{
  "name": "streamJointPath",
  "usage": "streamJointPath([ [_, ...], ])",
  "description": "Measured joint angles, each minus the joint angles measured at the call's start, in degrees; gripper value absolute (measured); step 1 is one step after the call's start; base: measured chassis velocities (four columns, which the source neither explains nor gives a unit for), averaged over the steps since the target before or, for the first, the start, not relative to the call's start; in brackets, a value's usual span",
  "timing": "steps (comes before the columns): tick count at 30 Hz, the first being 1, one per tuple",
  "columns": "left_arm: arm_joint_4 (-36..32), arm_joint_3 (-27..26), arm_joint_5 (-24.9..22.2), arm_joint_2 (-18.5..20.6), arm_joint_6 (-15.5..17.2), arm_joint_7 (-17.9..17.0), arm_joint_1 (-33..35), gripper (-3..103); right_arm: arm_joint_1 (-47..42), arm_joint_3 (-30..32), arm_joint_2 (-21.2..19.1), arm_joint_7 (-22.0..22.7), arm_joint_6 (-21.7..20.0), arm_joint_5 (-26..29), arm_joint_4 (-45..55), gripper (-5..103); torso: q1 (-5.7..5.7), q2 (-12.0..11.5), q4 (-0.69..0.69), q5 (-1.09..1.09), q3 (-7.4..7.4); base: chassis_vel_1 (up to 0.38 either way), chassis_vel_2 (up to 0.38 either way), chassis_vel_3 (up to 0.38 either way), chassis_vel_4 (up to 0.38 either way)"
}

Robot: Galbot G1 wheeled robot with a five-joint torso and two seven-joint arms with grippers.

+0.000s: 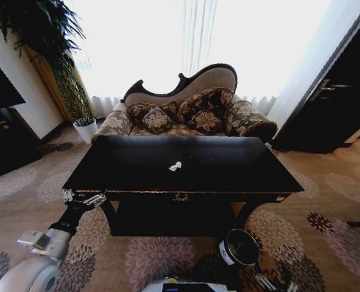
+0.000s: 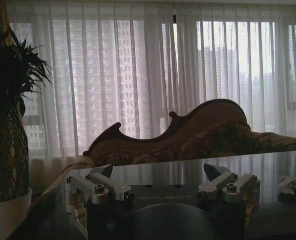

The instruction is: Move to the front of the table and place the trash on the table into the trash bin.

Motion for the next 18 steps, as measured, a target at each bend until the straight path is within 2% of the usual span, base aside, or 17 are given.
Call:
streamJointPath([
  [8,0.00,0.00,0.00,0.00,0.00,0.00,0.00,100,-2.77,1.80,0.21,-0.07,-4.81,2.46,11.03,100,0.00,0.00,0.01,-0.01,0.00,0.000,0.000,0.000,0.000],
  [18,0.00,0.00,0.00,0.00,0.00,0.00,0.00,100,-3.26,5.11,-0.78,0.23,-8.54,4.15,19.18,100,0.00,0.00,0.01,-0.01,0.00,0.000,0.000,0.000,0.000],
])
